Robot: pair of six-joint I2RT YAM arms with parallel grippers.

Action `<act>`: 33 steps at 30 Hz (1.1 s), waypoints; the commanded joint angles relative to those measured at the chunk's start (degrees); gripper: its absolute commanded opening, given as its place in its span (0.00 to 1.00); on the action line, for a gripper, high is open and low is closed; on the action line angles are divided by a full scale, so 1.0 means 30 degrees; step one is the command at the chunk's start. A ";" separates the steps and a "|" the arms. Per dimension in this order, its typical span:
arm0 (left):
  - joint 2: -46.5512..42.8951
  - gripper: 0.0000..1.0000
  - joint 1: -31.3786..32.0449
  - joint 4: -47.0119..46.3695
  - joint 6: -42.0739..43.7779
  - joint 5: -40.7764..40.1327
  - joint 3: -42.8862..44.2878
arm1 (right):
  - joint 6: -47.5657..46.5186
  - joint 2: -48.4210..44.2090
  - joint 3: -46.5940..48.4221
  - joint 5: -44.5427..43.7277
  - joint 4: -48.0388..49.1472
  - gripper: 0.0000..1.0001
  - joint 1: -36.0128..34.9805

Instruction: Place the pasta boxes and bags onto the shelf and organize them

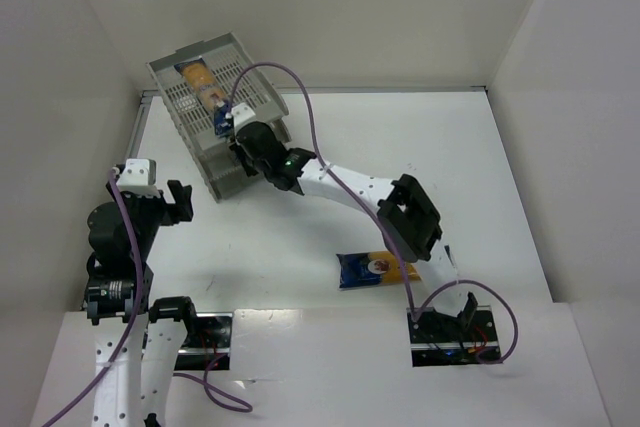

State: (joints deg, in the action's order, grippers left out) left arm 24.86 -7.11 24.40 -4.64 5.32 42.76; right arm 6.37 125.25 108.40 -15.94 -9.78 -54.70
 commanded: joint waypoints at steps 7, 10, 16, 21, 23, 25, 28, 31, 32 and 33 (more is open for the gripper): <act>0.0466 1.00 -0.0177 0.0008 0.0464 0.4628 0.1240 | 0.2646 -0.9302 -0.6827 -0.1624 -0.5485 0.79 0.0098; 0.0851 1.00 -0.0002 -0.1738 -0.2398 0.8037 0.1654 | 0.5304 -1.1943 -1.0343 -0.2652 -0.8153 0.79 0.0098; 0.1027 1.00 -0.0002 -0.5583 -0.8816 1.0501 -0.0042 | 0.9180 -1.3362 -1.4802 -0.1633 -1.1854 0.79 0.0098; 0.0650 1.00 -0.0002 -0.4152 -0.8796 0.9624 -0.0923 | 1.0034 -1.1899 -1.6092 0.0771 -1.2238 0.76 -0.0076; 0.0355 1.00 -0.0002 -0.3916 -0.8794 0.9622 -0.1098 | 1.0269 -1.1723 -1.6268 0.0950 -1.2003 0.74 -0.0313; 0.0150 1.00 -0.0205 -0.3479 -0.8794 0.9796 -0.1100 | 1.0269 -1.1721 -1.6473 0.1125 -1.2003 0.74 -0.0313; -0.0229 1.00 -0.0207 -0.3097 -0.8794 0.9798 -0.1276 | 1.0445 -1.1721 -1.6649 0.1477 -1.1742 0.74 -0.0488; -0.0405 1.00 -0.0381 -0.2863 -0.8794 0.9798 -0.1627 | 1.0269 -1.0585 -1.6651 0.2383 -1.1476 0.74 -0.0867; -0.0407 1.00 -0.0382 -0.2861 -0.8794 0.9798 -0.1627 | 1.0269 -1.0231 -1.6651 0.2559 -1.1476 0.73 -0.1072; -0.0407 1.00 -0.0382 -0.2658 -0.8794 0.9798 -0.1627 | 1.0269 -0.9821 -1.6448 0.2561 -1.1476 0.73 -0.1712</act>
State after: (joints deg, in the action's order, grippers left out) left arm 24.25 -7.60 15.90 -29.30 33.41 38.46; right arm 36.25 92.44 58.76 -10.66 -44.34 -56.93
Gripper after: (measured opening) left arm 0.998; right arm 0.732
